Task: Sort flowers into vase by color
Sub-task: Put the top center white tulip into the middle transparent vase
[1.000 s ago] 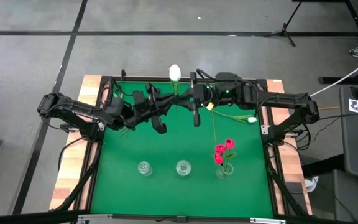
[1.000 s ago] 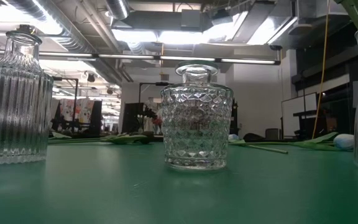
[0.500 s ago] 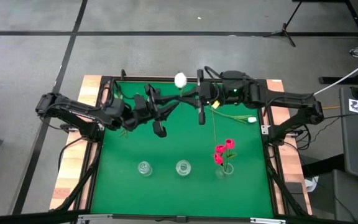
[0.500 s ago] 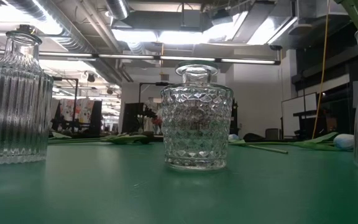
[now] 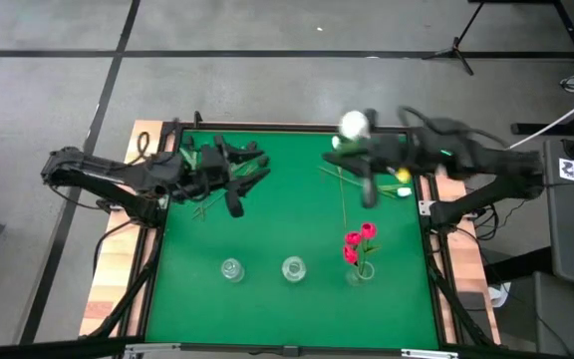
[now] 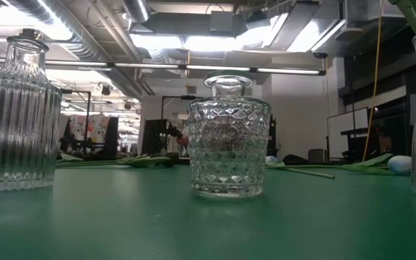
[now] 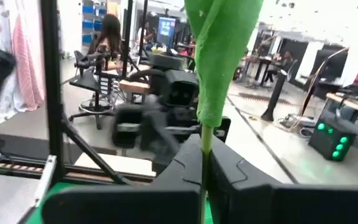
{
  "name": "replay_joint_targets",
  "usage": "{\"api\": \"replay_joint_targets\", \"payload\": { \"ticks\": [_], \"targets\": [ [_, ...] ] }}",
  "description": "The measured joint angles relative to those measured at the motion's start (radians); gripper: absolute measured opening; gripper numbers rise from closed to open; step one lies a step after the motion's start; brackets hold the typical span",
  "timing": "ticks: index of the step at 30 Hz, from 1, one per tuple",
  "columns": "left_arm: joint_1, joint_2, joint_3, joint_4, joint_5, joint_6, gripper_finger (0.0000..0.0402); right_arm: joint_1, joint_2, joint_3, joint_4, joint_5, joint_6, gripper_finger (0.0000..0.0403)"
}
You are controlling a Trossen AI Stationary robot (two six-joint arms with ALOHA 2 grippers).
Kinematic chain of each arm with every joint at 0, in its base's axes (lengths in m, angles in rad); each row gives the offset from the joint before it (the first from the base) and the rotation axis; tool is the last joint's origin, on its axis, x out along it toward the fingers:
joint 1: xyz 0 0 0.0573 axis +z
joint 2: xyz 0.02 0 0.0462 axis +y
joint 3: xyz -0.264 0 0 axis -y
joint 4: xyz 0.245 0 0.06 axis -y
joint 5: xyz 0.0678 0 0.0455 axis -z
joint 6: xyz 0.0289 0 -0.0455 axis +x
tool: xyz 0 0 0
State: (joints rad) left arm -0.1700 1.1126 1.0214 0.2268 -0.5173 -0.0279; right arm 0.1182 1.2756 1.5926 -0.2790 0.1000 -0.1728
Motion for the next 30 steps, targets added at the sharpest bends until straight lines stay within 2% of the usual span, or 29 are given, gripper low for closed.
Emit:
{"api": "replay_joint_targets", "payload": {
  "ticks": [5,10,13,15,19,26,30],
  "targets": [
    [-0.043,-0.042,0.002,-0.006,-0.001,0.002,0.0212,0.289,-0.039,0.001,-0.047,0.336,-0.011,0.0001],
    [-0.068,-0.044,0.001,-0.034,-0.007,-0.004,0.0203,0.561,0.029,0.0,-0.023,0.676,0.013,0.0001],
    [-0.076,-0.044,0.001,-0.05,-0.008,-0.025,0.02,0.672,0.09,0.0,0.022,0.797,0.07,0.0001],
    [-0.084,-0.044,0.001,-0.061,-0.008,-0.031,0.02,0.72,0.135,0.0,0.085,0.849,0.102,0.0001],
    [-0.105,-0.043,0.001,-0.068,-0.007,-0.031,0.02,0.779,0.227,0.0,0.258,0.864,0.117,0.0],
    [-0.127,-0.053,0.001,-0.077,-0.007,-0.021,0.02,0.792,0.367,-0.001,0.49,0.964,0.159,0.0],
    [-0.154,-0.086,0.001,-0.144,-0.007,-0.052,0.02,0.807,0.469,-0.001,0.626,1.02,0.196,0.0]
  ]
}}
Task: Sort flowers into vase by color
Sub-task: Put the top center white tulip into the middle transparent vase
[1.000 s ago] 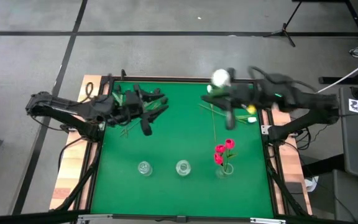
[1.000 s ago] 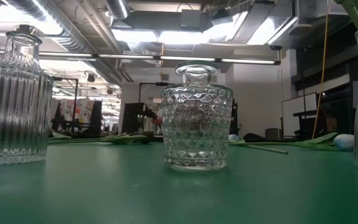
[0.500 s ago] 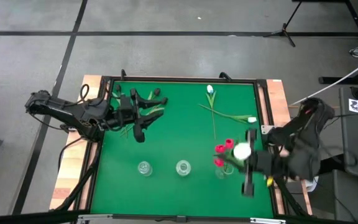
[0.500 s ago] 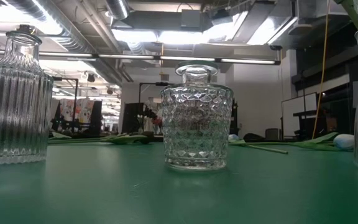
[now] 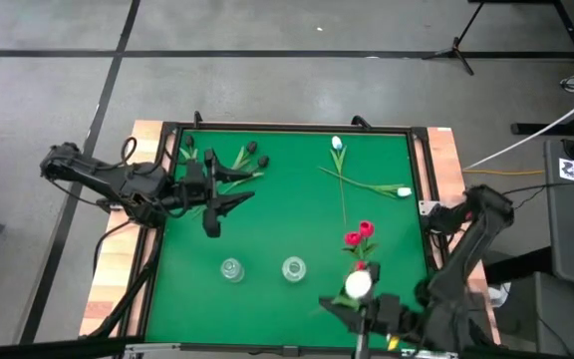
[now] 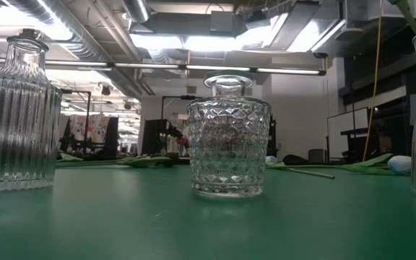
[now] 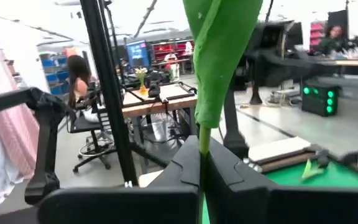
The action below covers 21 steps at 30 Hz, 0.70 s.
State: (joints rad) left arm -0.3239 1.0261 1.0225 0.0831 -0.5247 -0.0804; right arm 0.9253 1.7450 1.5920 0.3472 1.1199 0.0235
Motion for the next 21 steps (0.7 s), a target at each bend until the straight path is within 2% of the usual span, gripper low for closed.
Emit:
{"api": "replay_joint_targets", "payload": {
  "ticks": [8,13,21],
  "targets": [
    [-0.051,-0.059,0.0,-0.128,0.0,-0.008,0.02,0.072,0.166,-0.001,0.203,0.265,0.08,0.0],
    [-0.057,-0.077,0.0,-0.184,0.0,-0.024,0.02,0.03,0.23,-0.001,0.198,0.276,0.181,0.0],
    [-0.056,-0.097,0.0,-0.224,0.0,0.0,0.02,-0.095,0.261,0.0,0.128,0.277,0.205,0.0]
  ]
}}
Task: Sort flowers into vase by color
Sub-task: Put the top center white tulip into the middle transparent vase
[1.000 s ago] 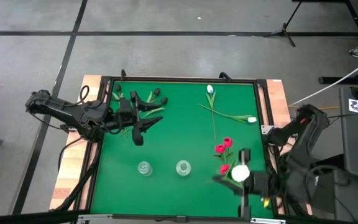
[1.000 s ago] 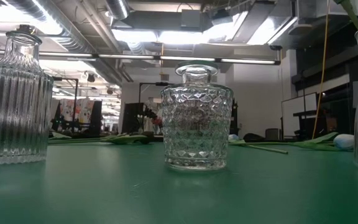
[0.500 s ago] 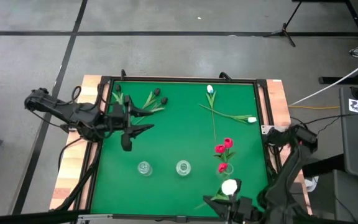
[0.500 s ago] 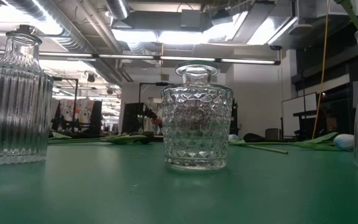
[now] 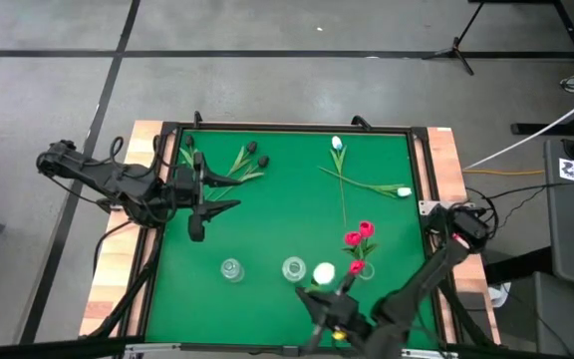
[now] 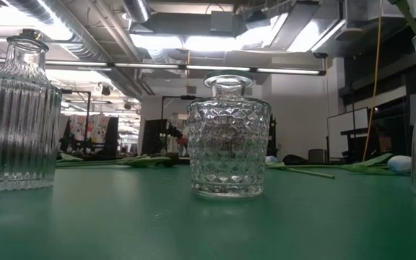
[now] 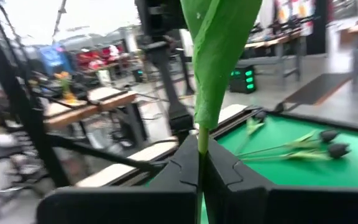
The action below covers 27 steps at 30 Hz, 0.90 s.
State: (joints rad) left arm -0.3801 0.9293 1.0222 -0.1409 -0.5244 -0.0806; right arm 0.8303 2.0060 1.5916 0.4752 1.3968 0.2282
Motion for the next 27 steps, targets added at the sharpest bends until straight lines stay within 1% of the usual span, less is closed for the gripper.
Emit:
{"api": "replay_joint_targets", "payload": {
  "ticks": [5,9,16,18,22,24,27],
  "targets": [
    [0.0,-0.02,0.0,-0.034,0.0,0.025,0.02,-0.058,0.002,0.0,-0.086,0.04,0.003,0.0],
    [0.0,-0.049,0.0,-0.052,0.0,0.031,0.02,-0.078,0.002,0.0,-0.125,0.081,0.003,0.0],
    [0.0,-0.1,0.0,-0.095,0.0,0.032,0.02,-0.106,0.002,0.0,-0.188,0.089,0.008,0.0],
    [0.0,-0.108,0.0,-0.103,0.0,0.032,0.02,-0.114,0.002,0.0,-0.211,0.112,0.008,0.0],
    [0.001,-0.112,0.0,-0.114,0.0,0.034,0.02,-0.128,0.002,0.0,-0.222,0.111,0.009,0.0],
    [0.001,-0.112,0.0,-0.114,0.0,0.041,0.02,-0.132,0.001,0.0,-0.249,0.102,0.037,0.0],
    [0.001,-0.112,0.0,-0.114,0.0,0.052,0.02,-0.144,0.001,0.0,-0.334,0.088,0.121,0.0]
  ]
}}
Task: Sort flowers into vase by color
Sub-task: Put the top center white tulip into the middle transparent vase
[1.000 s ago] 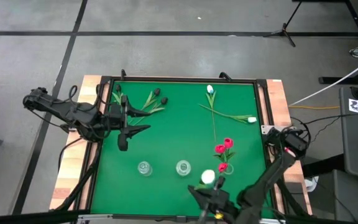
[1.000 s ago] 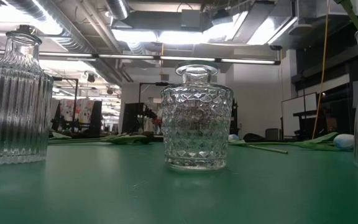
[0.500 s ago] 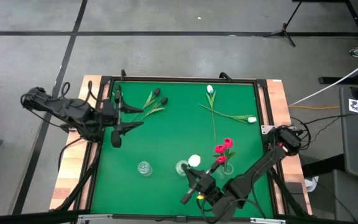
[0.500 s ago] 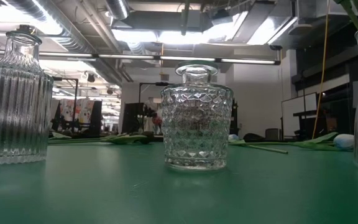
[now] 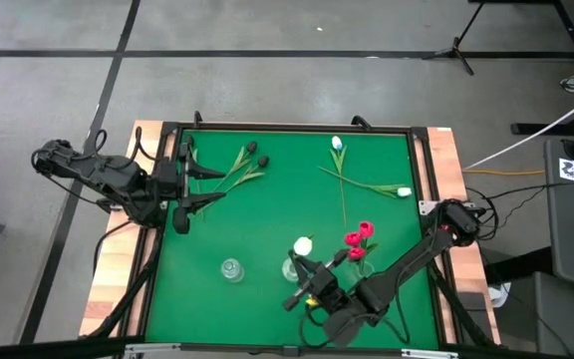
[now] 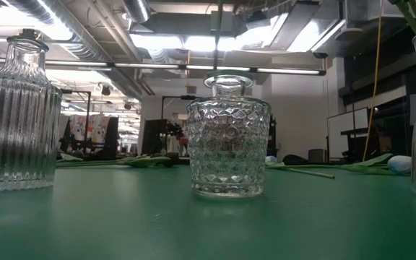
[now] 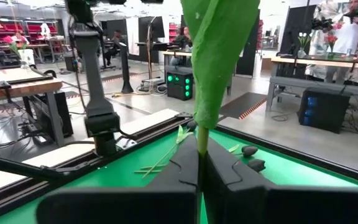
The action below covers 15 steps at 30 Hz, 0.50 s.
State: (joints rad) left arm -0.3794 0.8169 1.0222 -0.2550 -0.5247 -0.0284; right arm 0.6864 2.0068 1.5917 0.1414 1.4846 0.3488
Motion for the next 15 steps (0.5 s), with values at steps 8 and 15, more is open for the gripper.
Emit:
{"api": "replay_joint_targets", "payload": {
  "ticks": [8,15],
  "targets": [
    [0.0,0.0,0.0,-0.004,0.0,0.004,0.02,0.001,-0.003,0.001,-0.164,0.006,0.176,0.0],
    [0.0,0.0,0.0,-0.004,0.0,0.016,0.02,0.013,-0.013,0.001,-0.146,-0.003,0.161,0.0]
  ]
}}
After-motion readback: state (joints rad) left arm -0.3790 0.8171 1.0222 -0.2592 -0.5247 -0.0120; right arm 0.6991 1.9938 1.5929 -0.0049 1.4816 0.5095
